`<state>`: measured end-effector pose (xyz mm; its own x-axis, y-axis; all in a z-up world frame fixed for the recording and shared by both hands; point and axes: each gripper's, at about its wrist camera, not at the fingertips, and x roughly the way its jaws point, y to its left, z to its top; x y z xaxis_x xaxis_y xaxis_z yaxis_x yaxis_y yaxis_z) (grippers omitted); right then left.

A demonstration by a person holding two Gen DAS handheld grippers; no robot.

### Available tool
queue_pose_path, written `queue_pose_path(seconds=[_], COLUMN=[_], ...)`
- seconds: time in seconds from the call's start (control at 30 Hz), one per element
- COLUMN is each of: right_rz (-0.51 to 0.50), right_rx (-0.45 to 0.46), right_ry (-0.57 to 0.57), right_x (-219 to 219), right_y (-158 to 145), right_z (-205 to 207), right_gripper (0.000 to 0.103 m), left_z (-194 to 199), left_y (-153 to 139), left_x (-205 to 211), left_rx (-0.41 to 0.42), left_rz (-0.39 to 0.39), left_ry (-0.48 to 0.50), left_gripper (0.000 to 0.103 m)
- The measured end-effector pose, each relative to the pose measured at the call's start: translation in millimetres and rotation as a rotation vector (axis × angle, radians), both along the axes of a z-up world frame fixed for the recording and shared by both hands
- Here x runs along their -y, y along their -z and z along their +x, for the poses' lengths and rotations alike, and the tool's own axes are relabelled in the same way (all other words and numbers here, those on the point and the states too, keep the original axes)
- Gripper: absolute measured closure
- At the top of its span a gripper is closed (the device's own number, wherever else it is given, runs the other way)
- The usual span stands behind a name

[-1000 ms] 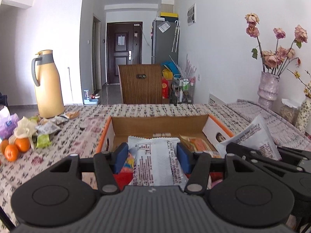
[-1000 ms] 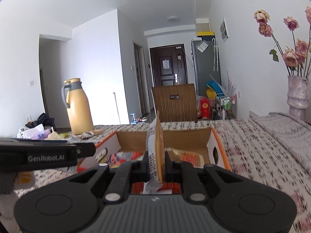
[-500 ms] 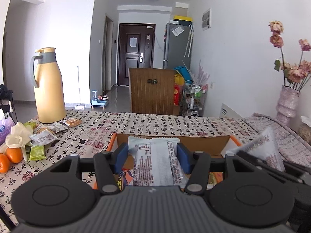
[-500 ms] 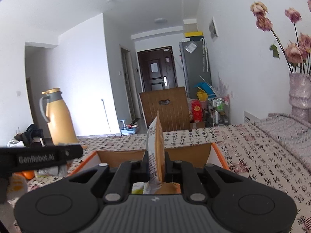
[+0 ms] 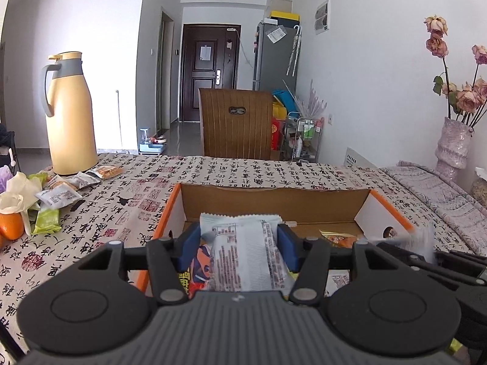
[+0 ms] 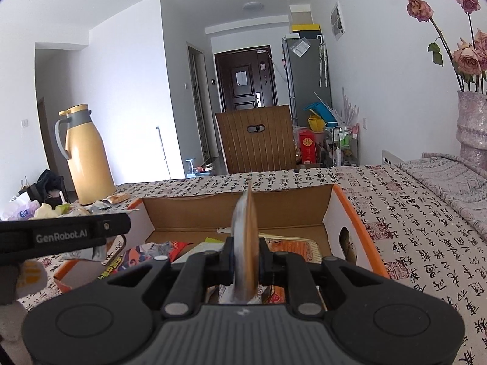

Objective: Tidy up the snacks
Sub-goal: 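Carry both white packets into the red box and open both tools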

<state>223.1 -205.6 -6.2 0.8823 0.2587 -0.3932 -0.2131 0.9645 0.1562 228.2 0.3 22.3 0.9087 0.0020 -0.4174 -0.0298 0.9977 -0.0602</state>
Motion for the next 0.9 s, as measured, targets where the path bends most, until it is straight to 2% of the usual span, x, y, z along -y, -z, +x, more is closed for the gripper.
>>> queue_pose_path(seconds=[0.03, 0.07, 0.1, 0.13, 0.17, 0.2, 0.23, 0.27, 0.33, 0.5, 0.9], right_rz=[-0.001, -0.003, -0.003, 0.0, 0.0, 0.0, 0.002, 0.007, 0.013, 0.017, 0.02], right_rx=[-0.003, -0.005, -0.009, -0.012, -0.014, -0.013, -0.011, -0.007, -0.006, -0.001, 0.014], right_ry=[0.003, 0.008, 0.013, 0.018, 0.03, 0.04, 0.052, 0.063, 0.077, 0.085, 0.09], right_x=[0, 0, 0, 1, 2, 3, 5, 6, 9, 10, 12], right_y=[0, 1, 0, 1, 1, 1, 1, 1, 0, 0, -4], right_z=[0, 0, -1, 0, 0, -1, -1, -1, -1, -3, -3], right_gripper=[0.087, 0.087, 0.082, 0.07, 0.062, 0.047, 0.035, 0.031, 0.01, 0.0, 0.0], left_z=[-1, -1, -2, -3, -4, -4, -4, -5, -4, -5, -14], left_y=[-1, -1, -2, -3, -3, -3, -4, -4, -5, -6, -14], left_x=[0, -1, -1, -2, -3, -4, -5, -7, -10, -13, -10], left_rx=[0.004, 0.007, 0.011, 0.018, 0.021, 0.024, 0.028, 0.033, 0.027, 0.019, 0.04], left_rz=[0.0, 0.0, -0.002, -0.003, -0.008, -0.013, -0.015, -0.018, -0.031, -0.041, -0.044], left_ry=[-0.011, -0.02, -0.032, -0.046, -0.056, -0.064, -0.074, -0.089, -0.1, -0.114, -0.107], left_gripper=[0.042, 0.033, 0.023, 0.019, 0.013, 0.006, 0.001, 0.0, 0.0, 0.0, 0.0])
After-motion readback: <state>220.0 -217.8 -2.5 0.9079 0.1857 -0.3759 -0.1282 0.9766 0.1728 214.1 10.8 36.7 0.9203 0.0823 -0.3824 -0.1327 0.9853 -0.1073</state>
